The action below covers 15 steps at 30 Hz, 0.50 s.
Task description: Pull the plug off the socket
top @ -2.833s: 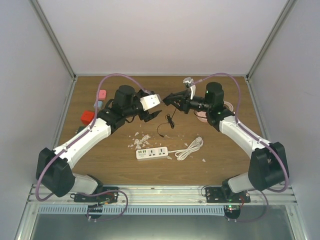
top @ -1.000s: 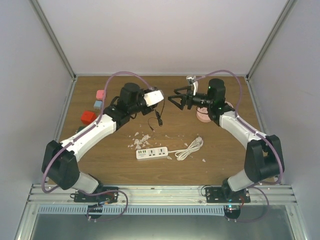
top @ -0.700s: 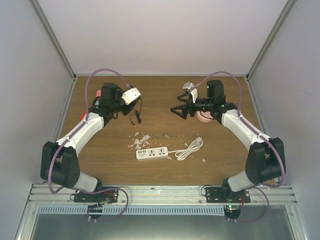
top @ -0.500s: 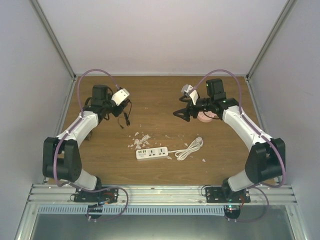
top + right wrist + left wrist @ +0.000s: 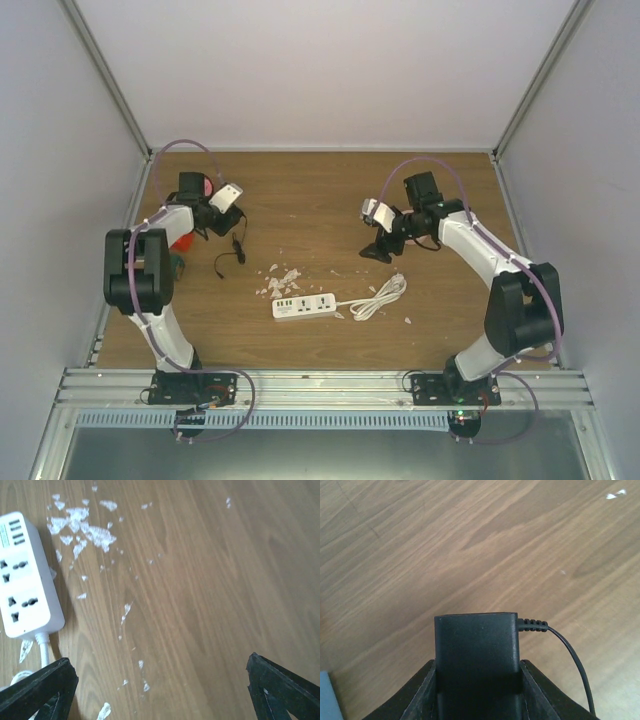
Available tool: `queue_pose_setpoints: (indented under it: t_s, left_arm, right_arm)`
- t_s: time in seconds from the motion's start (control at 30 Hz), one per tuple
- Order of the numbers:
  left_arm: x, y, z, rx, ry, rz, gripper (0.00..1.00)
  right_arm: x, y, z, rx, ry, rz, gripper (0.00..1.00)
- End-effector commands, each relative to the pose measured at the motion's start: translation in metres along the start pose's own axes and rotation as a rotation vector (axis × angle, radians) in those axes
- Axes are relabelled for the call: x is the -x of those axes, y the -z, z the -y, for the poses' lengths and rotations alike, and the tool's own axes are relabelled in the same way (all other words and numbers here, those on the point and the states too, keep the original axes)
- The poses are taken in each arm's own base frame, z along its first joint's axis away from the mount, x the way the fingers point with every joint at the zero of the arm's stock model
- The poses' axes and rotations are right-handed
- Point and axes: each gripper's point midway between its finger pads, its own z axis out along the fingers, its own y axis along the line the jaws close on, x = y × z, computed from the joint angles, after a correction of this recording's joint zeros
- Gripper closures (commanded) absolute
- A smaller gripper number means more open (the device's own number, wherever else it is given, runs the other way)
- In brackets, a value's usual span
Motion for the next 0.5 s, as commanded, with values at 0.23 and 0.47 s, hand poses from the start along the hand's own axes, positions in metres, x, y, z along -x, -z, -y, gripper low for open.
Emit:
queue_pose_setpoints:
  t_s: [0.23, 0.47]
  left_arm:
    - [0.013, -0.043, -0.031, 0.003, 0.071, -0.022, 0.77]
    - [0.006, -0.054, -0.036, 0.007, 0.074, -0.063, 0.66]
  right_arm:
    - [-0.078, -0.018, -0.037, 0.124, 0.155, -0.216, 0.13]
    - [-0.106, -0.022, -0.053, 0.180, 0.205, -0.296, 0.13]
